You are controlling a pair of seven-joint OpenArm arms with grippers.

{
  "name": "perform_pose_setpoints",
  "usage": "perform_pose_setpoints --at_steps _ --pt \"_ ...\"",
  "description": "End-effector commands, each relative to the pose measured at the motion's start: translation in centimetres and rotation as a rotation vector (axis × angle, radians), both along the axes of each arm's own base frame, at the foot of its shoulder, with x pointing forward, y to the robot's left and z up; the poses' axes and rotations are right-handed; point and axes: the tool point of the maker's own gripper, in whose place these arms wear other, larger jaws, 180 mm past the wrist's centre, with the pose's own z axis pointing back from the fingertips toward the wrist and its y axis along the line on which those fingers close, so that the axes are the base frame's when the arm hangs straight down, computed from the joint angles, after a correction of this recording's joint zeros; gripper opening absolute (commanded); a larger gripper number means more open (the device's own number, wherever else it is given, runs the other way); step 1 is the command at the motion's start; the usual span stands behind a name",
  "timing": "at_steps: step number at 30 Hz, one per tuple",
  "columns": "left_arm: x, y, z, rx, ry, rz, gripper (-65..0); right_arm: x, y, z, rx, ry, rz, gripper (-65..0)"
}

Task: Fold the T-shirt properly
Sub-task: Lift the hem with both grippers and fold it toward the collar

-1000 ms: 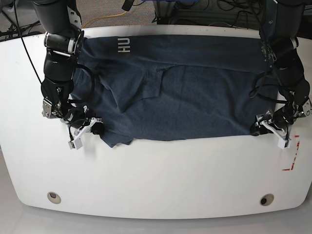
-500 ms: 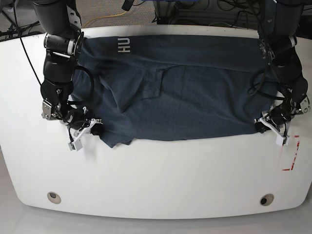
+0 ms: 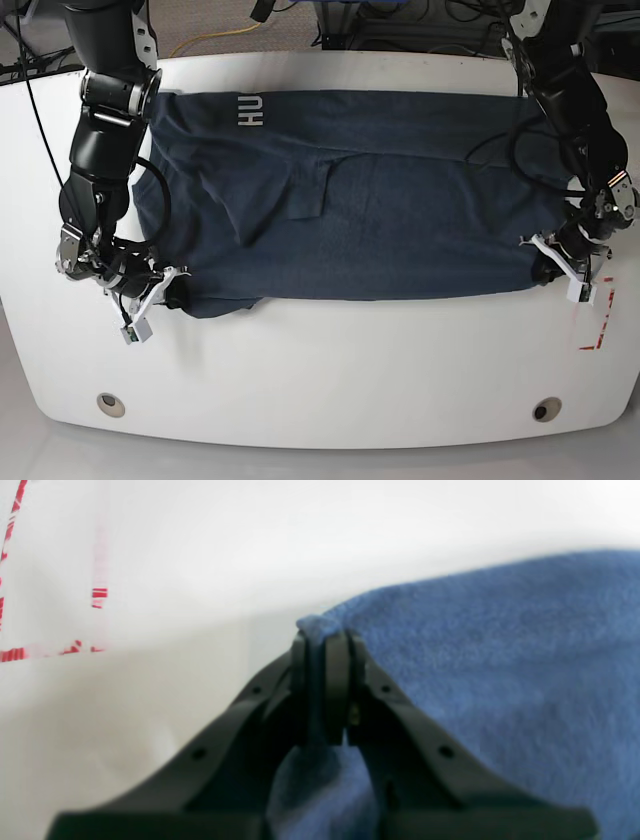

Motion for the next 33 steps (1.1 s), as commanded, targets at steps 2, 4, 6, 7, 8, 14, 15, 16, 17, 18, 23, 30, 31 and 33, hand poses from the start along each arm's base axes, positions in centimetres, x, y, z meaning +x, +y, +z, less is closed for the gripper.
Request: perform_pose_setpoints --at_steps 2,4,6,7,8,14,15,16,17,18,23,30,31,33 --pt "0.2 0.7 3.0 0.049 -0.085 -0.002 -62.6 0.9 -0.8 3.9 -0.053 -0.098 0.011 -65.0" --pt "-0.4 0.6 3.4 0.072 -0.095 -0.008 -62.6 0.7 -0.7 5.1 -0.088 -0.127 0.026 -65.0" --pt "-1.0 0.5 3.9 0.101 -0.107 -0.016 -62.6 -0.1 -0.7 5.7 -0.136 -0.133 0.043 -65.0" --pt "-1.4 0.5 4.0 0.114 -0.109 -0.02 -62.6 -0.5 -0.6 6.1 -0.16 -0.136 0.052 -65.0" --pt "-1.9 0.4 4.2 0.128 -0.114 -0.024 -62.6 -0.9 -0.5 6.5 -0.184 -0.144 0.061 -65.0" --pt "-4.2 -0.2 4.8 0.196 -0.123 -0.053 -62.6 -3.9 1.0 7.4 -0.225 -0.194 0.111 -65.0" --pt "-4.5 -0.2 4.8 0.201 -0.122 -0.056 -62.6 -4.3 1.1 7.4 -0.216 -0.196 0.117 -65.0" --pt "-4.9 -0.3 4.6 0.209 -0.116 -0.061 -62.6 -4.8 1.1 7.3 -0.198 -0.198 0.115 -65.0" --pt "-5.3 -0.4 4.5 0.214 -0.111 -0.064 -62.6 -5.4 1.0 7.0 -0.182 -0.192 0.108 -65.0" --pt "-5.7 -0.4 4.2 0.219 -0.102 -0.068 -62.5 -6.1 0.5 6.7 -0.17 -0.18 0.093 -65.0" --pt "-8.1 0.0 1.9 0.239 -0.002 -0.071 -62.2 -9.3 -0.6 5.4 -0.086 -0.142 0.037 -65.0" --pt "-11.1 4.3 1.6 0.325 0.135 0.026 -62.1 -13.3 -0.1 3.9 -0.041 -0.107 0.014 -65.0" --pt "-11.5 4.6 1.6 0.334 0.154 0.033 -62.1 -13.9 0.3 3.5 -0.029 -0.097 0.017 -65.0" --pt "-12.5 5.1 1.2 0.349 0.191 0.043 -62.1 -14.9 0.6 3.2 -0.006 -0.087 0.015 -65.0"
